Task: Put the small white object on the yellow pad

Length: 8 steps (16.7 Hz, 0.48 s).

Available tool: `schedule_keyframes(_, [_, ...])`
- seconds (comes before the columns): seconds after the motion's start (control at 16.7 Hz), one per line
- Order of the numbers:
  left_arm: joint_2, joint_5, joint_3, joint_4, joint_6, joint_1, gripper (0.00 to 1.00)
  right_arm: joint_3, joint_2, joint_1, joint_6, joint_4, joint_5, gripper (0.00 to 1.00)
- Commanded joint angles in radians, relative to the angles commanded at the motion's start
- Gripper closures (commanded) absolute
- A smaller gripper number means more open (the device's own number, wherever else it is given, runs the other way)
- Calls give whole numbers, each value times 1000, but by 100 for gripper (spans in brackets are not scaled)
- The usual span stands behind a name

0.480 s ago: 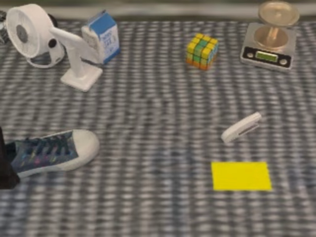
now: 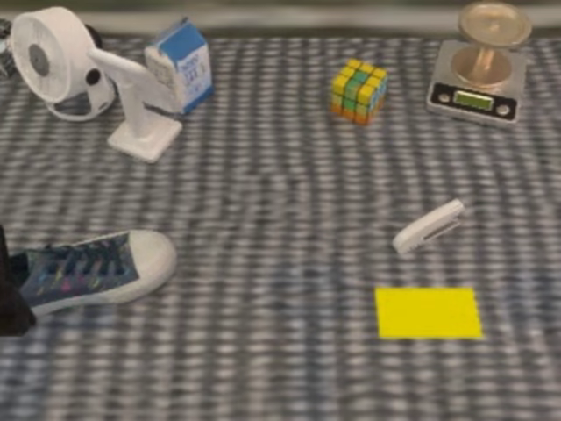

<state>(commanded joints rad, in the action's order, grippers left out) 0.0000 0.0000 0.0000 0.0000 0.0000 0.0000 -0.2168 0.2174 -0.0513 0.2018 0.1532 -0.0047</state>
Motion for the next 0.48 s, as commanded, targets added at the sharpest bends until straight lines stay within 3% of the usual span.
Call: schedule_keyframes(0.48, [0,0,0,0,0,0,0,-685,811,-131,601,465,6,0])
